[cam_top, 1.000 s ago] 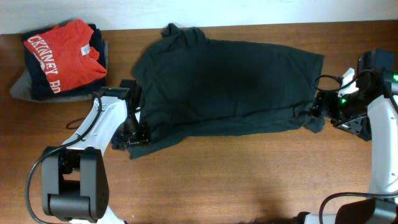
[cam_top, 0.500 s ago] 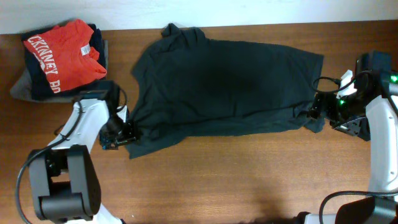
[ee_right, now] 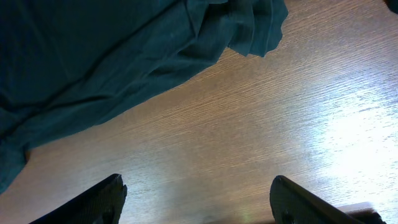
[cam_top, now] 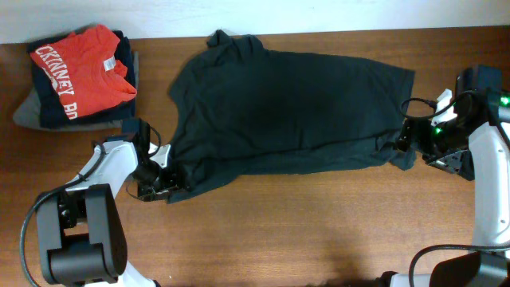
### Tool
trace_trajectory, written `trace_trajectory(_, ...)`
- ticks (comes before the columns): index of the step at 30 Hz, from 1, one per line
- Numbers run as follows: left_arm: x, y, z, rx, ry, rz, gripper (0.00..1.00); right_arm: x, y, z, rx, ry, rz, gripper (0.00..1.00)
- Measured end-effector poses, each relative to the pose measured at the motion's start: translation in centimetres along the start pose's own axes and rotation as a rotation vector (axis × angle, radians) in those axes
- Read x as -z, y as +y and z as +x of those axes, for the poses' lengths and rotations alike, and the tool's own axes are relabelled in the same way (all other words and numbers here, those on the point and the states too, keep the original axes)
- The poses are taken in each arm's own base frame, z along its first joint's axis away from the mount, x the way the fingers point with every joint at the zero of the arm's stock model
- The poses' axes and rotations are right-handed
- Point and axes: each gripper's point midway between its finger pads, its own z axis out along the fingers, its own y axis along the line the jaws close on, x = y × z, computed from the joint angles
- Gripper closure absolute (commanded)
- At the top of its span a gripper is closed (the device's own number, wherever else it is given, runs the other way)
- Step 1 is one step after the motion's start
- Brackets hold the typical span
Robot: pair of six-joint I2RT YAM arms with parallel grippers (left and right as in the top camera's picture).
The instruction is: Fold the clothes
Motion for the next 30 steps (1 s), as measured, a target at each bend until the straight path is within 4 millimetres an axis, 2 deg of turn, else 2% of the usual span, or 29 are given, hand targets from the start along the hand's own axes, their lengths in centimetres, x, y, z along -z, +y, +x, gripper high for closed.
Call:
trace_trajectory(6,-0.2,-0.2,0.2,-0.010,0.002,0.017,0.69,0.0,0.0,0.0,0.000,0.000,0.000,0.21)
trace_trajectory(13,-0.2,-0.3,0.6,-0.009,0.020,0.019,0.82,0.0,0.0,0.0,-0.001,-0.002,0.002,0.21)
trace_trajectory(18,1.1,-0.4,1.2,-0.001,0.048,0.003,0.84,0.0,-0.5,-0.2,-0.020,-0.009,0.027,0.21)
trace_trajectory(23,4.1,-0.9,0.2,-0.020,-0.040,-0.018,0.84,-0.3,-0.6,-0.7,-0.028,-0.028,0.035,0.21)
trace_trajectory(26,5.1,-1.2,0.0,-0.030,-0.075,-0.020,0.84,-1.5,-0.8,-0.8,-0.031,-0.030,0.035,0.21)
trace_trajectory(30,5.2,-1.1,0.4,-0.023,-0.061,-0.025,0.84,-3.8,-1.2,-0.4,-0.048,-0.015,0.037,0.21)
